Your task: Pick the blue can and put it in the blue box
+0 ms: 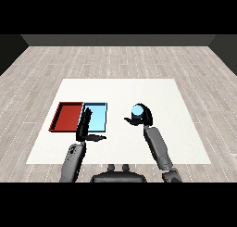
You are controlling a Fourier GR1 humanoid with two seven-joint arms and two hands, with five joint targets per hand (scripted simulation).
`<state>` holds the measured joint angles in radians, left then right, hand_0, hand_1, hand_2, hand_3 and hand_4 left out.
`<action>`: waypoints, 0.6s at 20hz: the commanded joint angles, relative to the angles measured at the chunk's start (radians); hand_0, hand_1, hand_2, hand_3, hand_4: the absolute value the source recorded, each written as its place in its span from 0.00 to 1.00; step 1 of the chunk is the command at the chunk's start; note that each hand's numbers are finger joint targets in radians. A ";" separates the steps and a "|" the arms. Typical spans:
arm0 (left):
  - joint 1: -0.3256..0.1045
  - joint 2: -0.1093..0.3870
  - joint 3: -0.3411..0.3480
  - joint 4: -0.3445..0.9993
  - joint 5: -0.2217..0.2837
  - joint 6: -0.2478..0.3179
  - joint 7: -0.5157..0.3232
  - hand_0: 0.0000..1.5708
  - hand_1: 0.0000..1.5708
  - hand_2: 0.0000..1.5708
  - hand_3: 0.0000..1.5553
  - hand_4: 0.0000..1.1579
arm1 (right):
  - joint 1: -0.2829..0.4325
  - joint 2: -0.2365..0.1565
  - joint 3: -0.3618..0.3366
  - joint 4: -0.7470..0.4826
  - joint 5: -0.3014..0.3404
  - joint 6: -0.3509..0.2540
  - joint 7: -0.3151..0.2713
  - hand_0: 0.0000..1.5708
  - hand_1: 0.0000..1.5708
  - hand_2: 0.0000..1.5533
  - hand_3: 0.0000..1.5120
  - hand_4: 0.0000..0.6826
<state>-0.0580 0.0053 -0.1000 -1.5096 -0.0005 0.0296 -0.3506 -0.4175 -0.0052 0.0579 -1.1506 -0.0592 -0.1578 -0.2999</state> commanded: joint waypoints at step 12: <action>-0.146 -0.005 -0.189 0.036 0.110 0.151 0.098 0.00 0.00 0.00 0.00 0.00 | 0.020 0.005 0.071 -0.196 0.035 -0.022 0.136 0.92 0.92 0.95 0.91 0.82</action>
<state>-0.1586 0.0004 -0.2504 -1.4855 0.0870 0.1342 -0.2823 -0.4115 -0.0010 0.1155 -1.2735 -0.0454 -0.1835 -0.2255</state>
